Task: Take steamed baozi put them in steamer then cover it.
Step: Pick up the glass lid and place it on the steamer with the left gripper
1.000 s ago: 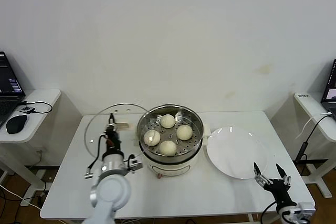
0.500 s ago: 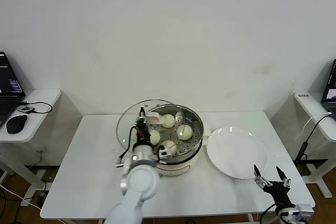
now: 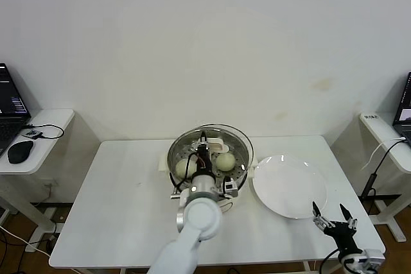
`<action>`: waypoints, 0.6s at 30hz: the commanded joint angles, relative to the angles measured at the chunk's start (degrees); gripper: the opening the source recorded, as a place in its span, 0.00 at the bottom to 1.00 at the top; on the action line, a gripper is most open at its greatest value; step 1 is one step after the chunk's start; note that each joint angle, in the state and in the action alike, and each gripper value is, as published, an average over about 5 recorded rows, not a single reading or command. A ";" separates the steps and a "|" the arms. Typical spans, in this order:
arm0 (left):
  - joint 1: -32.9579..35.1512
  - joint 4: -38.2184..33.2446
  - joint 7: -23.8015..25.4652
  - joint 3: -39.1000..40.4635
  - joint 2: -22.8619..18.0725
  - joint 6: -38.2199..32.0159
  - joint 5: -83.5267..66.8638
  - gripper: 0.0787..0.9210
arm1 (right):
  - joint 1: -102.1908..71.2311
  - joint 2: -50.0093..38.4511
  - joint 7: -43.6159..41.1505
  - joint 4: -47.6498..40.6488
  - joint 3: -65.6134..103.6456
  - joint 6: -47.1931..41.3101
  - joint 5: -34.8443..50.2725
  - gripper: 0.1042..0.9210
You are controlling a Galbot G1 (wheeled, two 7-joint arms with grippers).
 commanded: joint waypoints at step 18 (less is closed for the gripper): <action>-1.41 4.03 -0.13 -0.03 -1.31 0.06 2.82 0.07 | 0.01 0.01 -0.15 -0.84 0.13 0.22 -0.53 0.88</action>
